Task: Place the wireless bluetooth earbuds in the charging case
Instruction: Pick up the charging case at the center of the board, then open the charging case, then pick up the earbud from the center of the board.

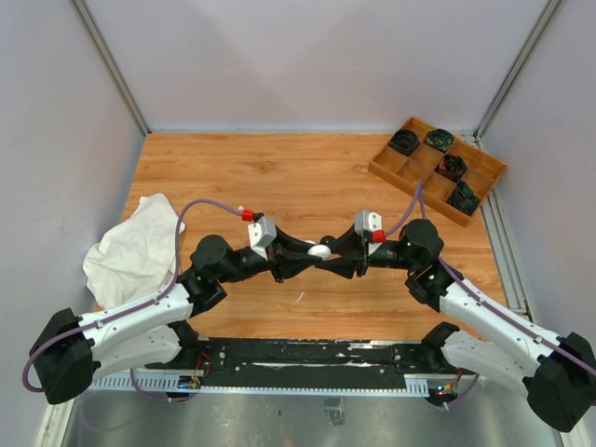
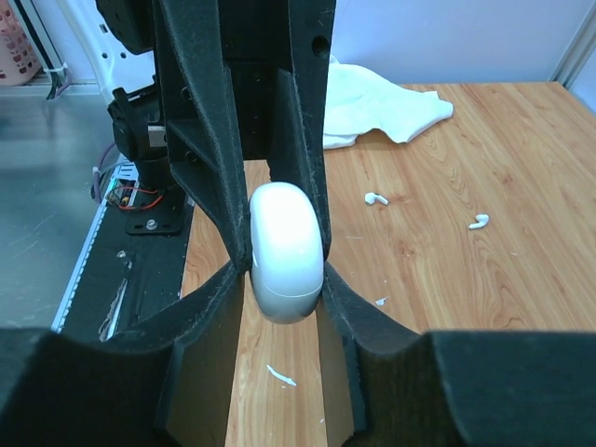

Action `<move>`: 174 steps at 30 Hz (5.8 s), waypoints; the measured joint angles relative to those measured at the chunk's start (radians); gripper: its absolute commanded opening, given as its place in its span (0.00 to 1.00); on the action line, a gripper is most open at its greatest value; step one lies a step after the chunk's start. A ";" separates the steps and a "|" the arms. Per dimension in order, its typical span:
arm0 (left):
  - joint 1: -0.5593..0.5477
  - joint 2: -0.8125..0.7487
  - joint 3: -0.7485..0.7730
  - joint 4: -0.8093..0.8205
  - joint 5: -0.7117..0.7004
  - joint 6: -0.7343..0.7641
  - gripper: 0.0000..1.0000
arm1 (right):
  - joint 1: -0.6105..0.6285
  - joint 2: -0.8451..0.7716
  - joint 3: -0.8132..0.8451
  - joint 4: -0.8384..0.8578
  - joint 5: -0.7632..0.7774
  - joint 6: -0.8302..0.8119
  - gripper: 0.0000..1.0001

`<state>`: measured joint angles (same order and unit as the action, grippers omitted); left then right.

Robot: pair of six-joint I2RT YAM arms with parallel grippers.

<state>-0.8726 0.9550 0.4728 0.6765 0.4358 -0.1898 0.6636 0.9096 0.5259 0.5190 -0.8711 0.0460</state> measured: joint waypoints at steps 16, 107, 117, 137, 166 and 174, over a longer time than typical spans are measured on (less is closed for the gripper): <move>0.006 -0.008 -0.010 0.012 0.046 -0.032 0.05 | -0.006 0.011 0.000 0.010 -0.047 0.000 0.23; 0.278 0.164 0.167 -0.792 -0.835 -0.375 0.64 | -0.010 0.130 -0.100 -0.073 0.428 -0.100 0.01; 0.482 0.321 0.186 -0.793 -0.816 -0.392 0.60 | -0.010 0.151 -0.110 -0.058 0.472 -0.104 0.01; 0.557 0.573 0.299 -0.839 -0.816 -0.436 0.60 | -0.010 0.160 -0.110 -0.053 0.481 -0.108 0.01; 0.559 0.506 0.220 -0.892 -0.698 -0.489 0.61 | -0.010 0.145 -0.110 -0.053 0.497 -0.114 0.01; 0.559 0.449 0.208 -0.967 -0.673 -0.499 0.61 | -0.010 0.145 -0.110 -0.053 0.498 -0.116 0.01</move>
<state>-0.3134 1.4040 0.6804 -0.2901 -0.2367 -0.6888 0.6540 1.0550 0.4156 0.4660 -0.3729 -0.0696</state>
